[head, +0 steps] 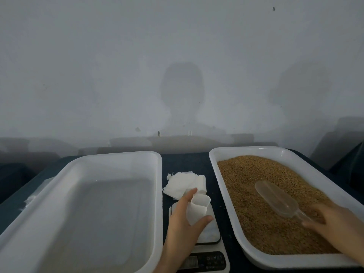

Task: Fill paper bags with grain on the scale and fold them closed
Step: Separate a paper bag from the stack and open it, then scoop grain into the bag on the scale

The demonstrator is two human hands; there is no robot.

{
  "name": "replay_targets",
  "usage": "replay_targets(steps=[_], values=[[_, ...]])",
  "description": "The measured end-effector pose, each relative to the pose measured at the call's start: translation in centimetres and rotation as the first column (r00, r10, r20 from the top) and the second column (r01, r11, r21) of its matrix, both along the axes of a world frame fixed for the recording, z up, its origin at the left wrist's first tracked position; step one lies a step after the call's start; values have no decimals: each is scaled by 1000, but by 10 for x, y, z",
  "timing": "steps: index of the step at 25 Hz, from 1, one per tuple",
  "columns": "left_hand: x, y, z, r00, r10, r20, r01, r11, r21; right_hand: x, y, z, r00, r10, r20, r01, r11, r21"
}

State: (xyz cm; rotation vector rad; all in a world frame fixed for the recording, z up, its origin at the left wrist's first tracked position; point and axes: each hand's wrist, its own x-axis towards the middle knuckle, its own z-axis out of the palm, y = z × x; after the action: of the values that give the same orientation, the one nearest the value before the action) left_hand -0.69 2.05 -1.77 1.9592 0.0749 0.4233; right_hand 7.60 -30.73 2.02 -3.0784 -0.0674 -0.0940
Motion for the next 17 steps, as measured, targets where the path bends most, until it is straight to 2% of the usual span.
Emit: replay_targets(steps=[2,8,10,13,17], values=[[0,-3,2,999,41,1,-41,998,-46,6,-1,-3,995,55,-79,-54,998,15],[0,-7,6,996,93,-13,-94,993,-69,21,29,9,986,73,-149,-71,997,13],[-1,-7,5,996,88,-8,-88,993,-77,20,34,16,992,81,-97,-85,995,-43],[-1,-4,1,997,74,-25,-76,994,-75,22,41,27,985,171,35,-161,965,-206],[2,0,-1,997,64,-44,-66,996,-66,41,67,29,968,252,3,-241,929,-280]])
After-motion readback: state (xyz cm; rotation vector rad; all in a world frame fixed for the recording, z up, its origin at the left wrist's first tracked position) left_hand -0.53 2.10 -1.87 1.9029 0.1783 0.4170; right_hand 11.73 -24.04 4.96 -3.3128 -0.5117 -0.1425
